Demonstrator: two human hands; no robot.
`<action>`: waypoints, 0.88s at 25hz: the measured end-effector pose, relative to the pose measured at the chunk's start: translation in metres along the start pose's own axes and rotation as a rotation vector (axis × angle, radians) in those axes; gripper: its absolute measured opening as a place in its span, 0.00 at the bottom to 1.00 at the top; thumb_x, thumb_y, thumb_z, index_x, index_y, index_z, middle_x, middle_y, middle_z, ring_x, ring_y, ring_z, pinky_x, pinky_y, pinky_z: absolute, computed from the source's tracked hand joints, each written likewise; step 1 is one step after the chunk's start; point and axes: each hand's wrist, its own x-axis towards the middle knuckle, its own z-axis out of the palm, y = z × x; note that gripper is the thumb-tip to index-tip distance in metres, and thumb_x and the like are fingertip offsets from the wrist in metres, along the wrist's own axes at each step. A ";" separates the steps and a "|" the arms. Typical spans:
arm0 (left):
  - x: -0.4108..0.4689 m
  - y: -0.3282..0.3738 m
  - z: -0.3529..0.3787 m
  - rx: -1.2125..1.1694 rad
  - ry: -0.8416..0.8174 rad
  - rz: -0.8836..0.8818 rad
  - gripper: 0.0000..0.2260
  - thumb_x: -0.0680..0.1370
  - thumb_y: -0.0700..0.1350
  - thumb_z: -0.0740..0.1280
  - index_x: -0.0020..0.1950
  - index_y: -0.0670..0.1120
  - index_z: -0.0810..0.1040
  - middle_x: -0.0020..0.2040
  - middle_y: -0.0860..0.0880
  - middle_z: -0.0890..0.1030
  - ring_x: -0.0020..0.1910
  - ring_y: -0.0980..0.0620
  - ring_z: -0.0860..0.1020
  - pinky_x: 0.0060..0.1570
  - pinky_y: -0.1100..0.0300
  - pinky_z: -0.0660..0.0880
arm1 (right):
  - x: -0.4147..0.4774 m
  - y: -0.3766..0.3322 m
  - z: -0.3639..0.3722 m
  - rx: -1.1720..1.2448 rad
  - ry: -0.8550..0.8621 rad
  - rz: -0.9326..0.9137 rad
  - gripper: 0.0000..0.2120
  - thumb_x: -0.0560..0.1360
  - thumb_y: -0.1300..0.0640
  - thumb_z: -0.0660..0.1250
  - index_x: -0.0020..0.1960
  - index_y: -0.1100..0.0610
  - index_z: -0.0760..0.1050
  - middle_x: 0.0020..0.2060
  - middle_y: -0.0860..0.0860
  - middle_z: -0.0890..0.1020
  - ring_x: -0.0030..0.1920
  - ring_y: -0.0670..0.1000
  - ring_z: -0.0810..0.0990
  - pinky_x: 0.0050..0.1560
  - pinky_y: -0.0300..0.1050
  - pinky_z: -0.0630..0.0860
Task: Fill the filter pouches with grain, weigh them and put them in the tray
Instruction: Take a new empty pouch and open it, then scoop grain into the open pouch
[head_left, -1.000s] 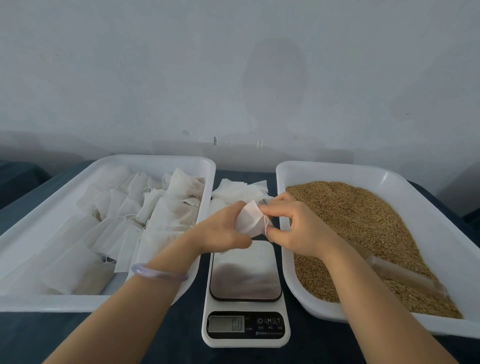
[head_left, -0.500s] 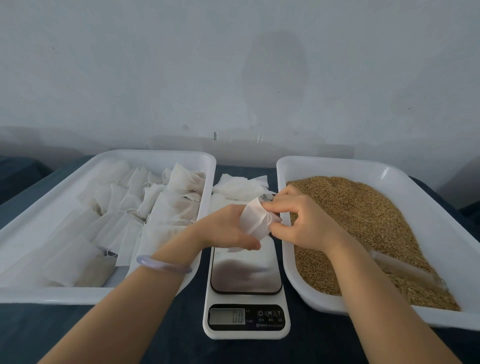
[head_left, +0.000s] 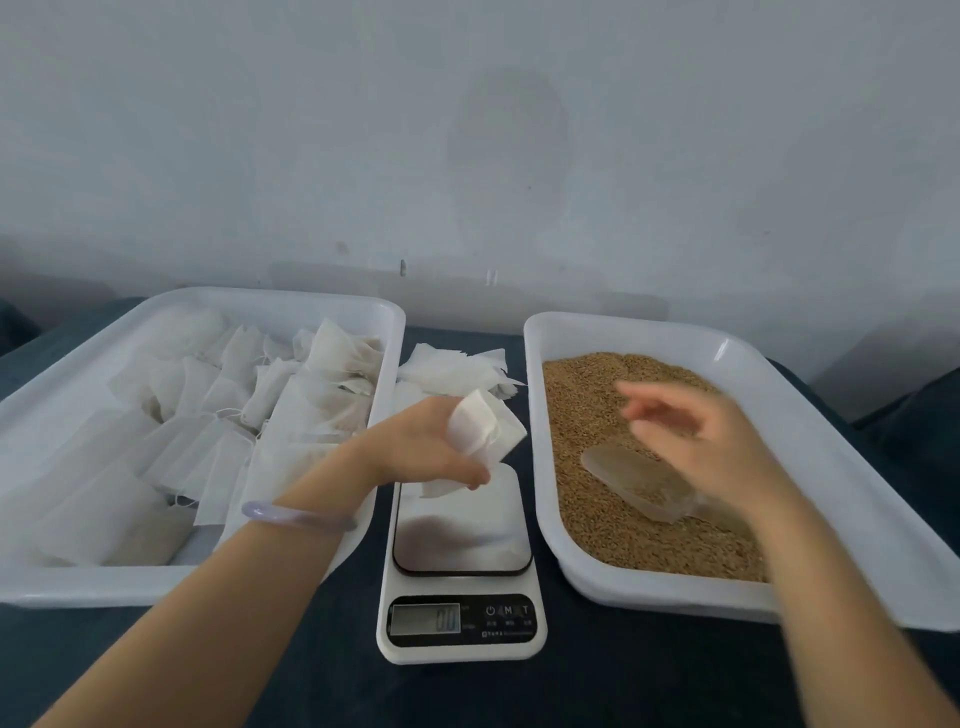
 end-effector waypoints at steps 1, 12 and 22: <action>0.000 0.000 -0.001 -0.034 0.017 -0.008 0.10 0.66 0.37 0.75 0.37 0.48 0.76 0.27 0.59 0.78 0.28 0.63 0.76 0.31 0.71 0.71 | -0.007 0.020 -0.017 -0.156 -0.057 0.161 0.16 0.73 0.54 0.67 0.55 0.35 0.71 0.53 0.36 0.79 0.55 0.39 0.76 0.57 0.39 0.71; -0.002 0.001 0.000 -0.109 0.056 -0.013 0.14 0.67 0.33 0.72 0.32 0.48 0.72 0.25 0.57 0.74 0.26 0.61 0.72 0.27 0.72 0.67 | -0.016 0.085 -0.028 -0.521 -0.294 0.427 0.09 0.72 0.52 0.71 0.50 0.46 0.74 0.48 0.43 0.77 0.46 0.42 0.75 0.48 0.39 0.71; 0.002 -0.001 0.001 -0.134 0.078 -0.006 0.17 0.68 0.30 0.71 0.31 0.49 0.70 0.24 0.57 0.73 0.24 0.62 0.71 0.26 0.72 0.66 | -0.017 0.064 -0.053 -1.102 0.070 0.452 0.03 0.74 0.54 0.66 0.47 0.48 0.77 0.37 0.45 0.74 0.32 0.46 0.74 0.31 0.41 0.69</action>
